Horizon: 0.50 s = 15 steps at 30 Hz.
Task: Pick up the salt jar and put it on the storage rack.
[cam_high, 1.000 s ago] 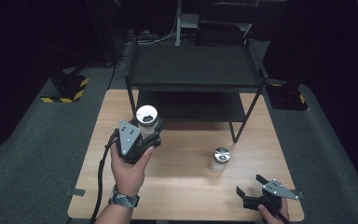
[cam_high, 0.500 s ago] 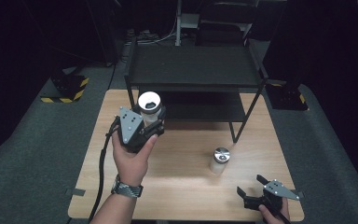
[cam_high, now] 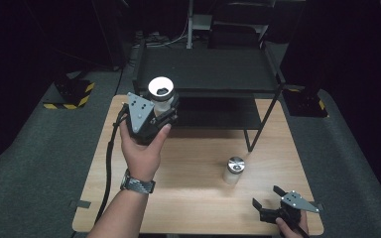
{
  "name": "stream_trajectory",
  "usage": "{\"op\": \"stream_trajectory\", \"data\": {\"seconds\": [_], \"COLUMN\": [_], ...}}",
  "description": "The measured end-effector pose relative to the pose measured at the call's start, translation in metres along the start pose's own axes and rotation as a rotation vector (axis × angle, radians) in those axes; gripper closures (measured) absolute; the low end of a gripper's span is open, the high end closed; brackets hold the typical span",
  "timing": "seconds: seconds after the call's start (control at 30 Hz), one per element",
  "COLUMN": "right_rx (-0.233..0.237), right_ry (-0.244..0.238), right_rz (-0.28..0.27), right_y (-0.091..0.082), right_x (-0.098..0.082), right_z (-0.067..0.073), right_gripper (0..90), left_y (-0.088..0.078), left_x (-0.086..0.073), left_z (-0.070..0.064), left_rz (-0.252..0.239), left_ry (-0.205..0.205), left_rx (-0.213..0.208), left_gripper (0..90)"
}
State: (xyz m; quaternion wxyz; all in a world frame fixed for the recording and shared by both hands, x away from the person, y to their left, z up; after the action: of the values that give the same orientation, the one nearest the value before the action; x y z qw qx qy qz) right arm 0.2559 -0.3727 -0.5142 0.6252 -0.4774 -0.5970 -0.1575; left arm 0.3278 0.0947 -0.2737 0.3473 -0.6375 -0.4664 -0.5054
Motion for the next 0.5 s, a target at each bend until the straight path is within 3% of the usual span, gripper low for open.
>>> {"op": "stream_trajectory", "data": {"seconds": [0.5], "right_rx": [0.001], "right_ry": [0.002], "right_rz": [-0.003], "right_y": [-0.001], "right_x": [-0.001], "right_z": [-0.001], "right_gripper": [0.3], "left_y": [0.025], "left_x": [0.026], "left_z": [-0.003], "left_rz": [-0.035], "left_ry": [0.003], "left_rx": [0.023], "left_gripper": [31.1]}}
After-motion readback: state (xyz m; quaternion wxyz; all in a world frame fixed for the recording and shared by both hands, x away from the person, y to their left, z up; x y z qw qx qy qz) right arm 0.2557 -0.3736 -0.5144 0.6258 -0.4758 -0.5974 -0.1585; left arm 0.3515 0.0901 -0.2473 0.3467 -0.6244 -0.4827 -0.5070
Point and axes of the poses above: each handheld gripper's, and its own axes: y roughly forward along the jaws, x roughly out of its top, z roughly to its left, the point moved 9 cm from there along y, roughly forward along the jaws, and after that the axes turned 15 degrees about -y, right-handed, at the moved point
